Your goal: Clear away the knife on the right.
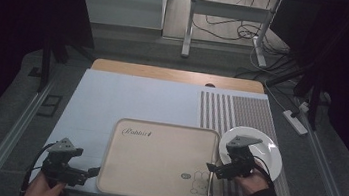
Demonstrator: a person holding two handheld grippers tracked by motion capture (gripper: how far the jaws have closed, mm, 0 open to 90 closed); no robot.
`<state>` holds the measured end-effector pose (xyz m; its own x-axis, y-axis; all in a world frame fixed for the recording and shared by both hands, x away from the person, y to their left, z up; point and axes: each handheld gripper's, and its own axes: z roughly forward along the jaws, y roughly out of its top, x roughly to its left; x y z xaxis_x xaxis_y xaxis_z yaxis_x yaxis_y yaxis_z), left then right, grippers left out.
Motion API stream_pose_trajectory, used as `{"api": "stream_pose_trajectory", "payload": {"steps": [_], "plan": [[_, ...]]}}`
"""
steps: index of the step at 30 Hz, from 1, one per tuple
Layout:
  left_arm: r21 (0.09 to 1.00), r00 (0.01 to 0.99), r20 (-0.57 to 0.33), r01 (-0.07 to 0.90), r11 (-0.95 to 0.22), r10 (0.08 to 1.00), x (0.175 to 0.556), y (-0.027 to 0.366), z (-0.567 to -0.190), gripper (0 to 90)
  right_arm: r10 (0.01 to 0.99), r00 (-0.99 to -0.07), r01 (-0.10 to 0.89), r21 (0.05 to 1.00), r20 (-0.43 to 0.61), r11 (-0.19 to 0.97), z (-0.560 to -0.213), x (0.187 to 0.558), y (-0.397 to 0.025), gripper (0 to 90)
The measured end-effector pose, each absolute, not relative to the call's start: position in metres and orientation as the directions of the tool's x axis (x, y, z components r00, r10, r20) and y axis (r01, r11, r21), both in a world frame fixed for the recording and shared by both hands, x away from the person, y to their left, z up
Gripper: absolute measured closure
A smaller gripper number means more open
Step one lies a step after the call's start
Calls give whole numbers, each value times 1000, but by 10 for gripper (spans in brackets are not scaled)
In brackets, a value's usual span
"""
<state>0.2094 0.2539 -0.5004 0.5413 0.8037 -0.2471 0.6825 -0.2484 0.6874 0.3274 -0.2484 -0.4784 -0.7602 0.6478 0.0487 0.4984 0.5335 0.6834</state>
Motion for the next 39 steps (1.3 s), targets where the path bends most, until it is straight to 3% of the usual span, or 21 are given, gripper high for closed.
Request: {"api": "stream_pose_trajectory", "payload": {"steps": [39], "plan": [[694,535,-258,682,-231,804,208,256,-500,17,790,-611,576,707,41,409,-481,297,-310,0]]}}
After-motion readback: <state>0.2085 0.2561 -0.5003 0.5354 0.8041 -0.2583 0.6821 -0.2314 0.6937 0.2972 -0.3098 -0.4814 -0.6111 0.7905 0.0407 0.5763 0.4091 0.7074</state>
